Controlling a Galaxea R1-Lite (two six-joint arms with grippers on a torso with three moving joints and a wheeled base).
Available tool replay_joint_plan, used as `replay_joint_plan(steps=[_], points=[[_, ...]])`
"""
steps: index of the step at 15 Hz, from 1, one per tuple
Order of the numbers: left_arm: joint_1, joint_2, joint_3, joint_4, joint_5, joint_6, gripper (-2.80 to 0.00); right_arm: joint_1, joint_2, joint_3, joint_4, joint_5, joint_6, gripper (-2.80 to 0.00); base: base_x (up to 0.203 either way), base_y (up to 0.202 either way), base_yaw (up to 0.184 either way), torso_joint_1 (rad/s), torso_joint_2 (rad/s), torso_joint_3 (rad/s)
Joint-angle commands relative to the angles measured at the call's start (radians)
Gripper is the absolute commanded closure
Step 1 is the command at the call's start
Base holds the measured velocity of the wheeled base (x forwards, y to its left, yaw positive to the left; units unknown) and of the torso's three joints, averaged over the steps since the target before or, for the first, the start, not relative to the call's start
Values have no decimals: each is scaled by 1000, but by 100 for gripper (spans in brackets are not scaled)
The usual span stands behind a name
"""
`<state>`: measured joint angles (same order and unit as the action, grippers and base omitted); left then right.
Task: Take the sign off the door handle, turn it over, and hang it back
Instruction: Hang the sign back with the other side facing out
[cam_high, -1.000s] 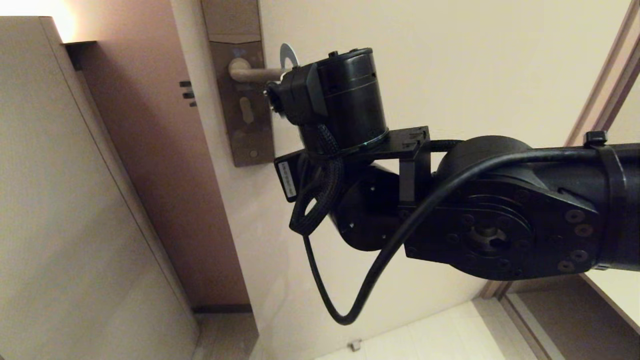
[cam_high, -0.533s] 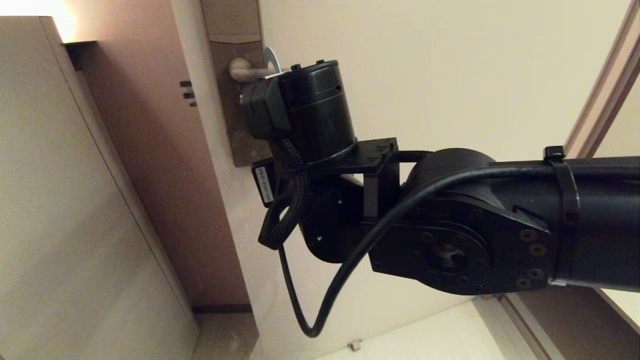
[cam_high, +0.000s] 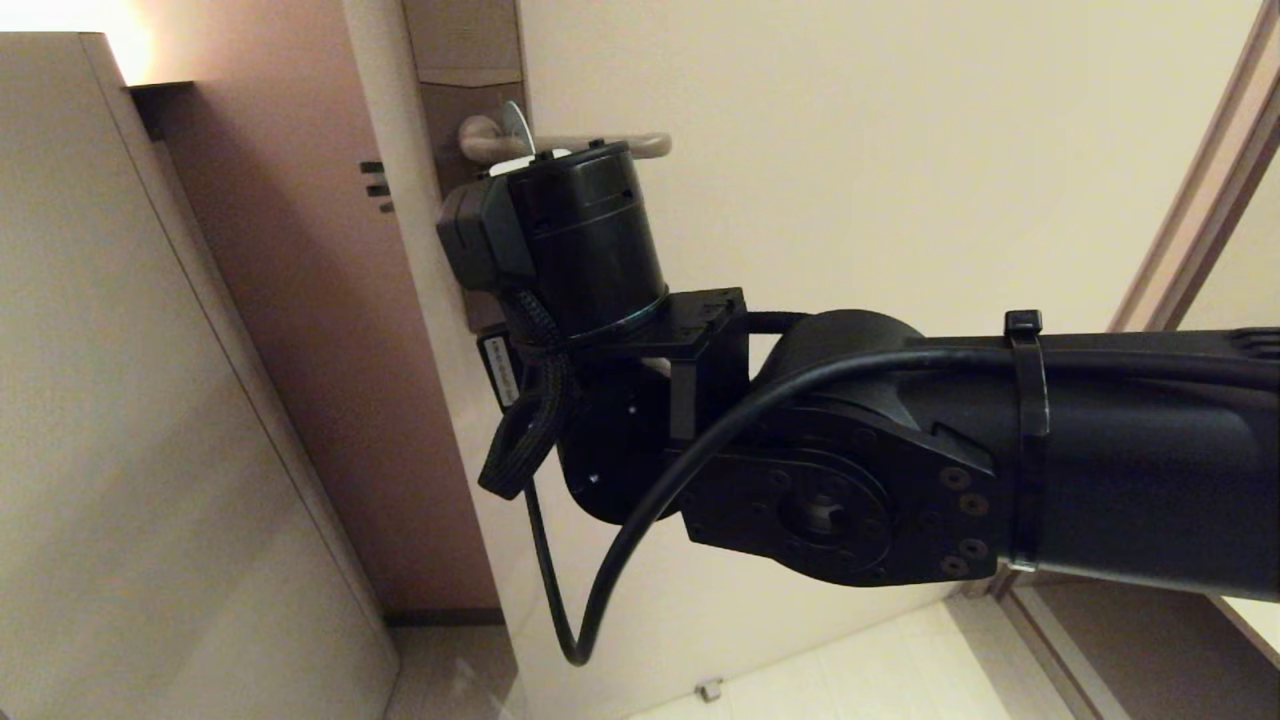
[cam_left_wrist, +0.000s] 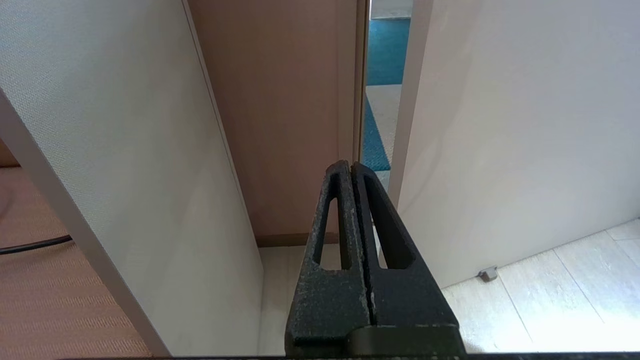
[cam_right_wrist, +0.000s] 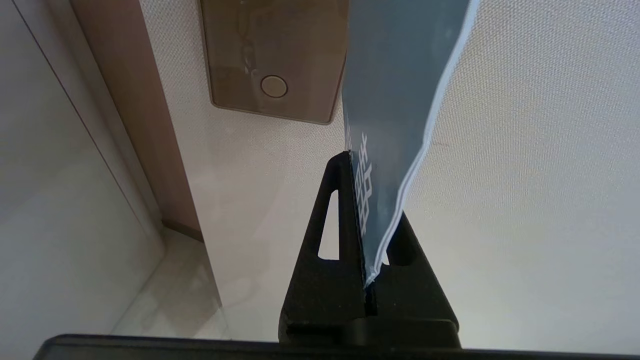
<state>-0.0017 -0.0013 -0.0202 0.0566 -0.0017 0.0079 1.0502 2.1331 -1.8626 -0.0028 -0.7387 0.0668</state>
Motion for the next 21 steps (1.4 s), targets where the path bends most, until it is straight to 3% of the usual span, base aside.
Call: replay_joint_plan(steps=[1, 4, 5, 11, 21], points=[[0, 1, 0, 0, 0, 0, 0, 5, 4, -1, 0, -5, 1, 0, 0, 0, 0, 0, 0, 0], [0, 1, 0, 0, 0, 0, 0, 7, 2, 3, 1, -10, 1, 0, 0, 0, 0, 0, 0, 0], [0, 1, -1, 0, 0, 0, 0, 8, 2, -1, 1, -10, 1, -280, 0, 0, 0, 0, 0, 0], [0, 1, 0, 0, 0, 0, 0, 7, -29, 33, 7, -10, 4, -280, 0, 0, 0, 0, 0, 0], [0, 1, -1, 0, 0, 0, 0, 7, -228, 235, 7, -5, 5, -280, 0, 0, 0, 0, 0, 0]])
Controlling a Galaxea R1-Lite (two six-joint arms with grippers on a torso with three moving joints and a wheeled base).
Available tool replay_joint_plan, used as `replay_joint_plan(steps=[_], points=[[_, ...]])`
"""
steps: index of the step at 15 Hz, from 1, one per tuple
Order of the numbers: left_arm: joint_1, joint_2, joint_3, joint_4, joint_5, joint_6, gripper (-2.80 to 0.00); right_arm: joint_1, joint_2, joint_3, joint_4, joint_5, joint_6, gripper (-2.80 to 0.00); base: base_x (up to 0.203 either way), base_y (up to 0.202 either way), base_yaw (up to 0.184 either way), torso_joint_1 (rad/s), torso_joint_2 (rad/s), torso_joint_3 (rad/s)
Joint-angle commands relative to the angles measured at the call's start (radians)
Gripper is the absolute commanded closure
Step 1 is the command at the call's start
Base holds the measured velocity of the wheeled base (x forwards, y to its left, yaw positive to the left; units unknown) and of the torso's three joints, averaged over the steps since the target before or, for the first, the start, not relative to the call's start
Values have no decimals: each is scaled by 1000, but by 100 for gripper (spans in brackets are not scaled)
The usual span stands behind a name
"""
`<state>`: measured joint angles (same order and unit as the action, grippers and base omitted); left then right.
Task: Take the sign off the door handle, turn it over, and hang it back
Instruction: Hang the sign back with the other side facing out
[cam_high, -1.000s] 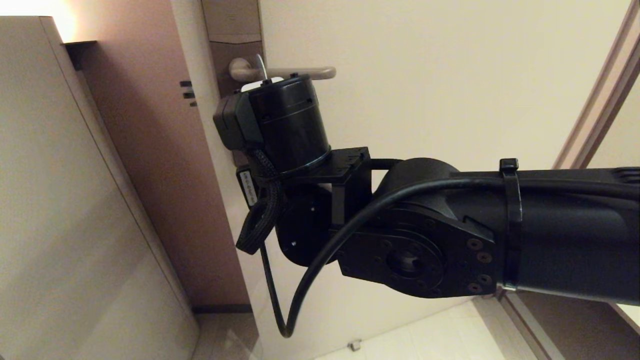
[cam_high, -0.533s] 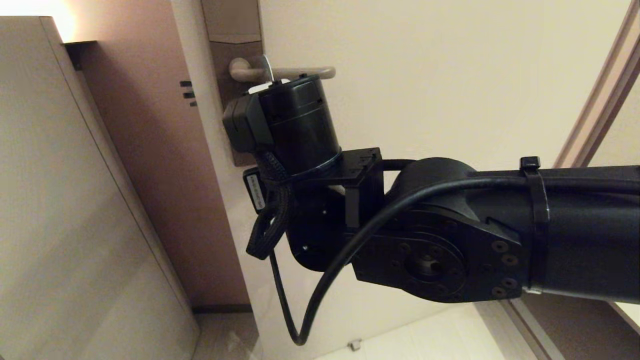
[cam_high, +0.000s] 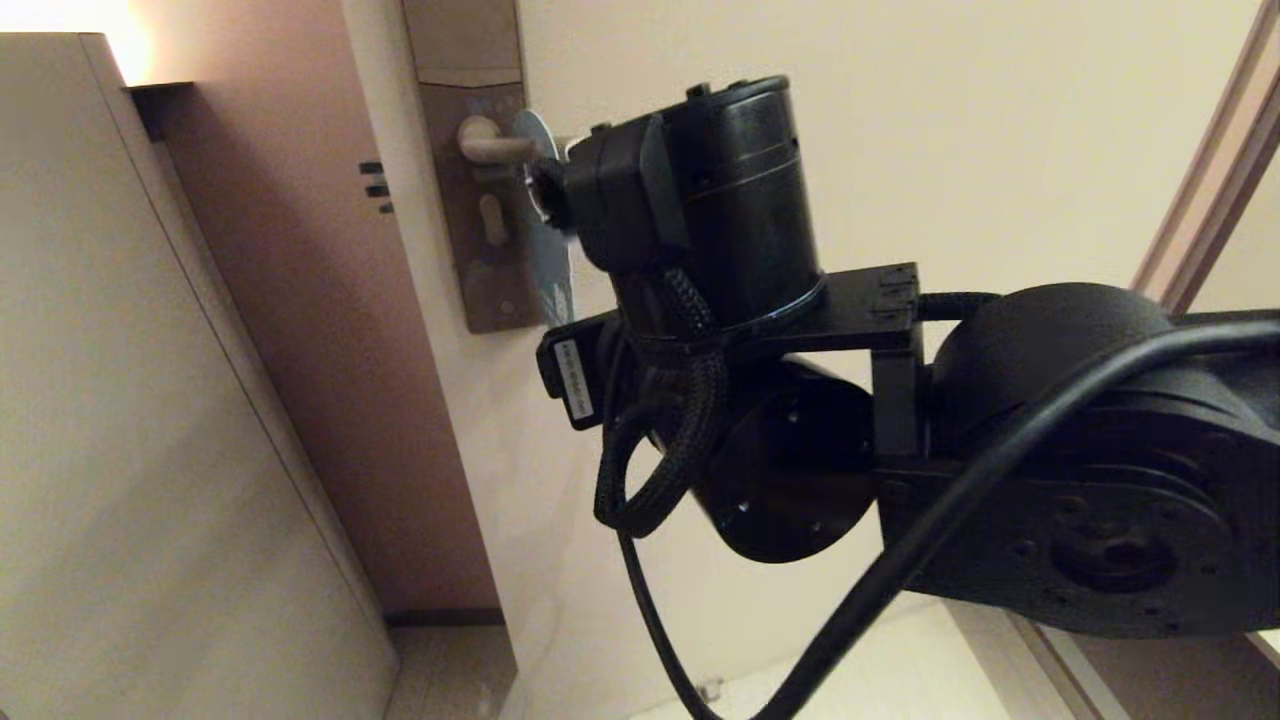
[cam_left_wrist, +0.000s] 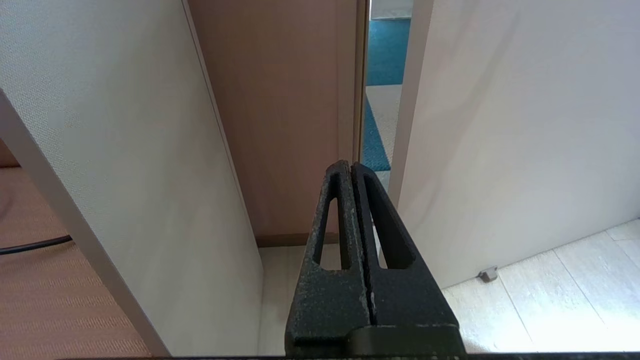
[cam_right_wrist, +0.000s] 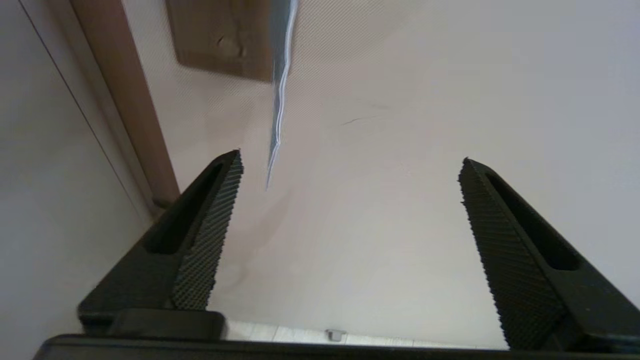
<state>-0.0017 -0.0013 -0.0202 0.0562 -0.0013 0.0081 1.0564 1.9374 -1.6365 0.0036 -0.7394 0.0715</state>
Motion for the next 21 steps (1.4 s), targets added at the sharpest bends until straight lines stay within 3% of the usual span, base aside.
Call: replay_joint_plan(steps=[1, 7, 8, 17, 21], points=[[0, 1, 0, 1, 0, 0, 0, 0, -41, 13, 0, -5, 1, -280, 0, 0, 0, 0, 0, 0], [0, 1, -1, 1, 0, 0, 0, 1, -62, 35, -4, -5, 0, -280, 0, 0, 0, 0, 0, 0], [0, 1, -1, 1, 0, 0, 0, 1, -63, 35, -7, -5, 1, 0, 0, 0, 0, 0, 0, 0], [0, 1, 0, 1, 0, 0, 0, -1, -36, 21, -8, -5, 31, 0, 0, 0, 0, 0, 0, 0], [0, 1, 0, 1, 0, 0, 0, -1, 27, -1, -86, -10, 55, 0, 0, 0, 0, 0, 0, 0]])
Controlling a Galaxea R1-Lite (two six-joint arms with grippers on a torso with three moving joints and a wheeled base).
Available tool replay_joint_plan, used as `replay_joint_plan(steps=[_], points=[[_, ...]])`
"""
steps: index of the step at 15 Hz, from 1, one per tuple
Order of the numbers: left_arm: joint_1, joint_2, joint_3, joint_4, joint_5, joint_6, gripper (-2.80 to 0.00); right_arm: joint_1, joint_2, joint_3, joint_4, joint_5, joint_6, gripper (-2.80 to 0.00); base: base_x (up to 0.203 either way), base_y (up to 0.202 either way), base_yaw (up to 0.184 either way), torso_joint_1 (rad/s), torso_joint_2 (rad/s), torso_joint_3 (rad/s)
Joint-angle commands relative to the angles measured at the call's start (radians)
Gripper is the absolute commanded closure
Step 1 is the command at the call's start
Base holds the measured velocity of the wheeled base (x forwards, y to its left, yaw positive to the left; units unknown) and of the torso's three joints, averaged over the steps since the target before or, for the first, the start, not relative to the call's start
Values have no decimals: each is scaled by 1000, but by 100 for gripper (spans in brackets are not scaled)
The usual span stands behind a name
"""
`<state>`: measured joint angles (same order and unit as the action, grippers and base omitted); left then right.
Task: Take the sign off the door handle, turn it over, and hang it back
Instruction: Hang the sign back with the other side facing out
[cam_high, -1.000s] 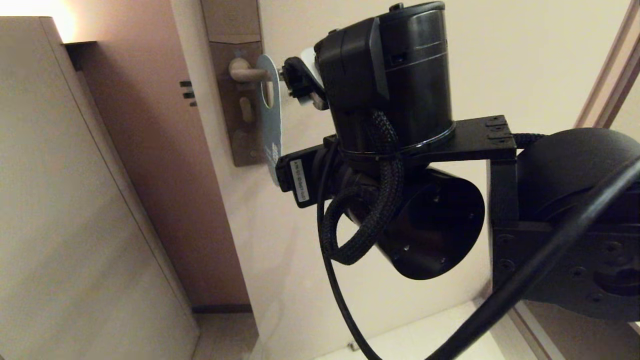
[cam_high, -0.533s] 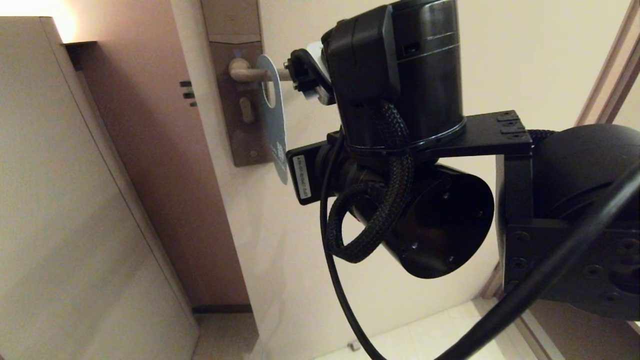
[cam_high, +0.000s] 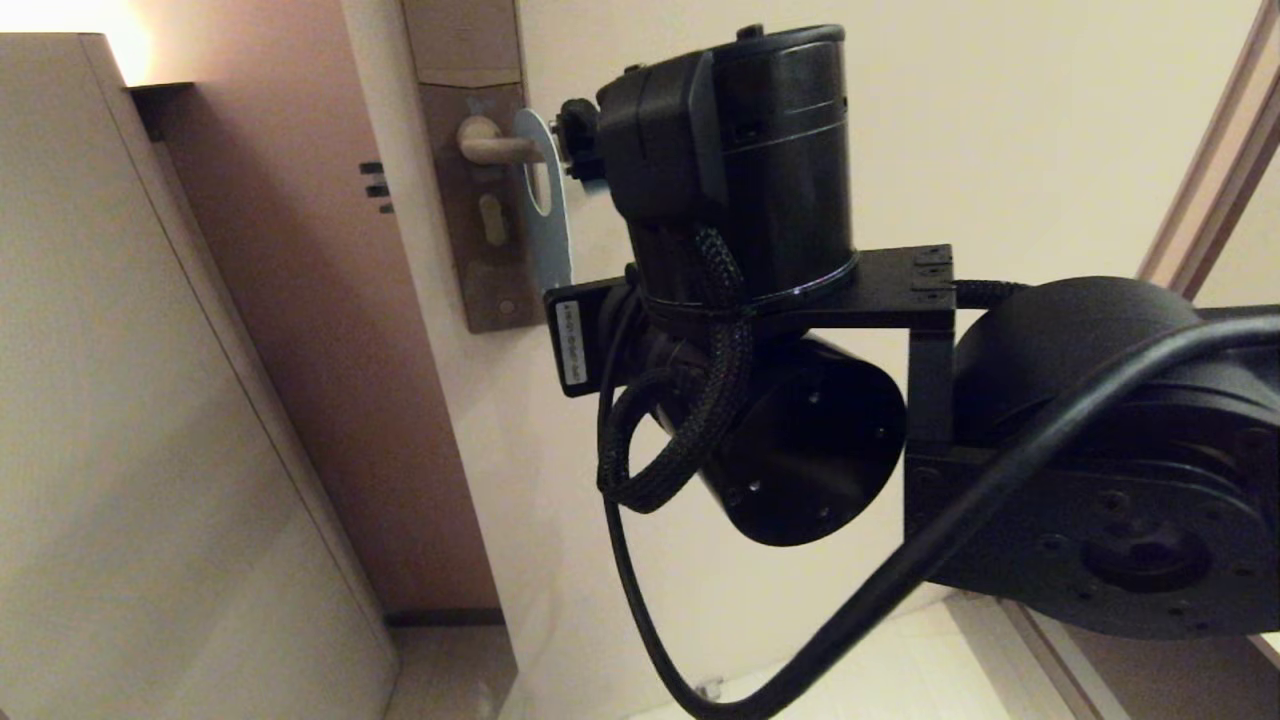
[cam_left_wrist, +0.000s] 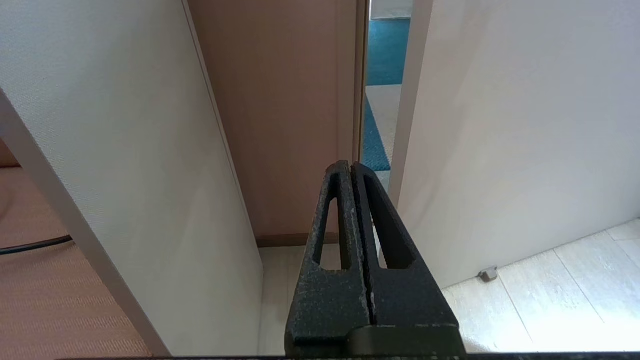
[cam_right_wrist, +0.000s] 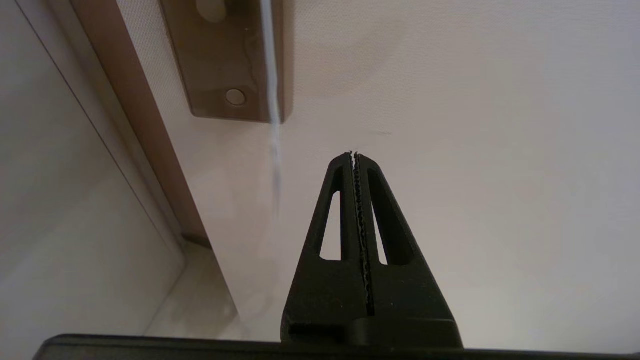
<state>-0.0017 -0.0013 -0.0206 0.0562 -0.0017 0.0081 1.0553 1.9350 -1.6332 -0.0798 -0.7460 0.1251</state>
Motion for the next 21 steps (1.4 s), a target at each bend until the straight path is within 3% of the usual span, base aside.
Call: replay_joint_plan(steps=[1, 7, 13, 21], points=[[0, 1, 0, 1, 0, 0, 0, 0, 48, -17, -8, -9, 1, 0, 0, 0, 0, 0, 0, 0], [0, 1, 1, 1, 0, 0, 0, -37, 155, -142, -14, -15, 2, 0, 0, 0, 0, 0, 0, 0], [0, 1, 1, 1, 0, 0, 0, -38, 192, -203, -106, -9, -3, 0, 0, 0, 0, 0, 0, 0], [0, 1, -1, 1, 0, 0, 0, -25, 203, -253, -110, 0, -30, 0, 0, 0, 0, 0, 0, 0]])
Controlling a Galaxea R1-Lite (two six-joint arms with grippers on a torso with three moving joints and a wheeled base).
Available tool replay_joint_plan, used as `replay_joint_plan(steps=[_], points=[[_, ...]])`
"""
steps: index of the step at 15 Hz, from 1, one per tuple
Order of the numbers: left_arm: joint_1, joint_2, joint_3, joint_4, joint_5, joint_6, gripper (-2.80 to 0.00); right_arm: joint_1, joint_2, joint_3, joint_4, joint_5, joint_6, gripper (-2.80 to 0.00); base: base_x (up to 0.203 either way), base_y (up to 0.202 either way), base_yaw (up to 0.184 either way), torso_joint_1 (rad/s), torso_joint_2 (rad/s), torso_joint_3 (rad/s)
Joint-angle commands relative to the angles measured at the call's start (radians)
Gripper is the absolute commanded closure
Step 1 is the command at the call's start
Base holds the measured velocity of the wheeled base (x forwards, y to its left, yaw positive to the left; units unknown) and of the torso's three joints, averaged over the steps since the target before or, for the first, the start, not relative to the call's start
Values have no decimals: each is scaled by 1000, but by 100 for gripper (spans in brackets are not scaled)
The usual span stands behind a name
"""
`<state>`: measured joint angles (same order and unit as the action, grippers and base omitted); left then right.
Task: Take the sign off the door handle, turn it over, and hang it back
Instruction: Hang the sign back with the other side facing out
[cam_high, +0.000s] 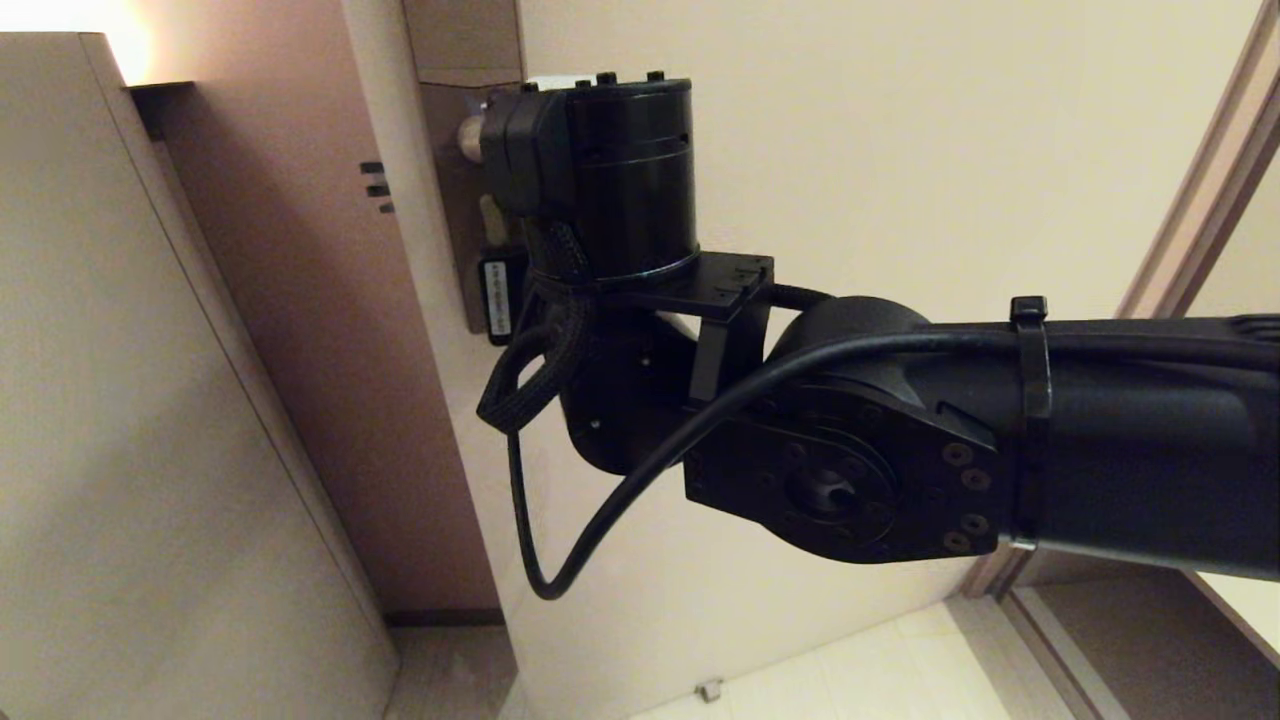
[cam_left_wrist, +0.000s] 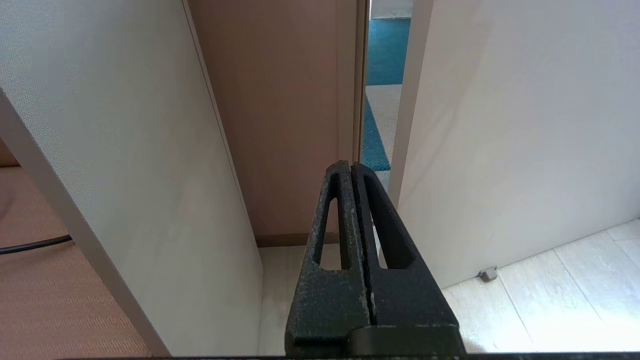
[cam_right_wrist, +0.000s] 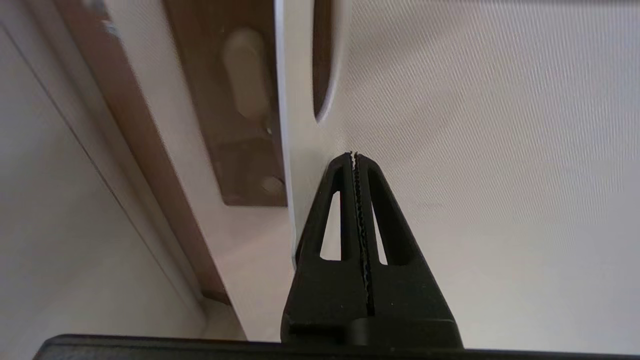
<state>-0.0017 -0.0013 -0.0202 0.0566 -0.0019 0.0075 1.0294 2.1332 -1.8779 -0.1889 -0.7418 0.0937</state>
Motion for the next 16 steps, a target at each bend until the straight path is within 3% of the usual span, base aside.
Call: replay_joint_plan(steps=[1, 16], points=[[0, 1, -1, 0, 0, 0, 0, 1, 5, -18, -1, -2, -9, 0, 0, 0, 0, 0, 0, 0], [0, 1, -1, 0, 0, 0, 0, 54, 70, -94, -34, 58, -25, 0, 0, 0, 0, 0, 0, 0]])
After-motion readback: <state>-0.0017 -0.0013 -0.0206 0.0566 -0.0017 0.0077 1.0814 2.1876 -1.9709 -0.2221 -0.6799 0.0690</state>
